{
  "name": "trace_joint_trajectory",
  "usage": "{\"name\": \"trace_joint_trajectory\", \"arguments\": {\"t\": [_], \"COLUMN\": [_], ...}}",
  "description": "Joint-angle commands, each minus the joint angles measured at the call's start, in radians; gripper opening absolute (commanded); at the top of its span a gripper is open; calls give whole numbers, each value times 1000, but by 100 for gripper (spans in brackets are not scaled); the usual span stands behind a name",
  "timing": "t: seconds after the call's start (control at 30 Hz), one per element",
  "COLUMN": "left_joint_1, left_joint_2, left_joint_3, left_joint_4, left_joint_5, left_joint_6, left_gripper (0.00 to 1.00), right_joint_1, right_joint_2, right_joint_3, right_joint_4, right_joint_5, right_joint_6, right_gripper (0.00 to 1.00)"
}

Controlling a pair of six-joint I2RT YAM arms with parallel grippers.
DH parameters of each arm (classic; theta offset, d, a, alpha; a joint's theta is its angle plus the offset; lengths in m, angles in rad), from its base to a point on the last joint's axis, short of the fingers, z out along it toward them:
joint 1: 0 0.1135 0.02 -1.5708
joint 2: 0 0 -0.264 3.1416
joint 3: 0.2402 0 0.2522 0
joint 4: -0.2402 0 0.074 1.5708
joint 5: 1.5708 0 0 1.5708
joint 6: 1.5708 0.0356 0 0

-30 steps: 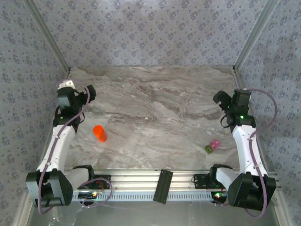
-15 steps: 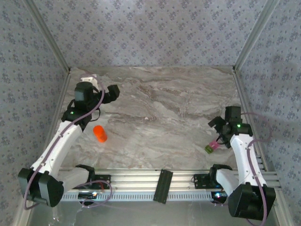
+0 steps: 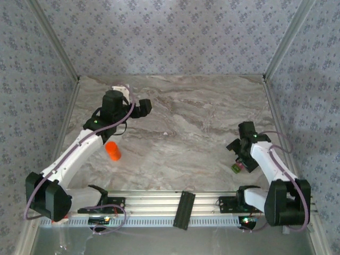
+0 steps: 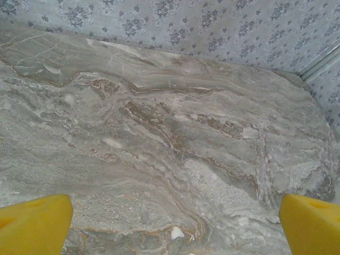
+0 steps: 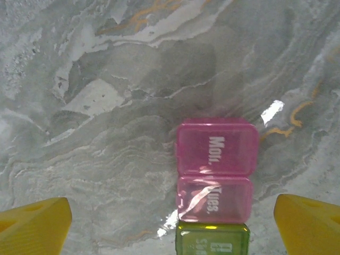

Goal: Sort the pills into containers

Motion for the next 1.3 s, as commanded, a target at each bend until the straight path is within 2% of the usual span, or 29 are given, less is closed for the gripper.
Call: {"name": "trace_joint_trajectory", "arguments": {"t": [0.0, 0.4, 0.57, 0.73, 0.93, 1.1, 1.27], "left_joint_1": [-6, -6, -6, -5, -8, -9, -17], "left_joint_2": [-3, -18, -16, -10, 13, 39, 54], "left_joint_3": [18, -1, -3, -9, -4, 11, 20], "left_joint_4": [12, -7, -4, 3, 15, 16, 18], "left_joint_5": [-2, -23, -17, -8, 2, 13, 10], "left_joint_6": [11, 23, 17, 6, 8, 3, -1], "left_gripper": [99, 99, 100, 99, 99, 100, 99], "right_joint_1": [29, 195, 212, 101, -77, -115, -125], "right_joint_2": [68, 273, 249, 105, -70, -64, 17], "right_joint_3": [68, 233, 256, 156, -27, -71, -77], "right_joint_4": [35, 104, 20, -44, 1, 43, 110], "right_joint_5": [54, 45, 61, 76, -47, -95, -119], "right_joint_6": [18, -47, -39, -32, -91, -108, -127], "right_gripper": [100, 99, 100, 100, 100, 100, 100]}}
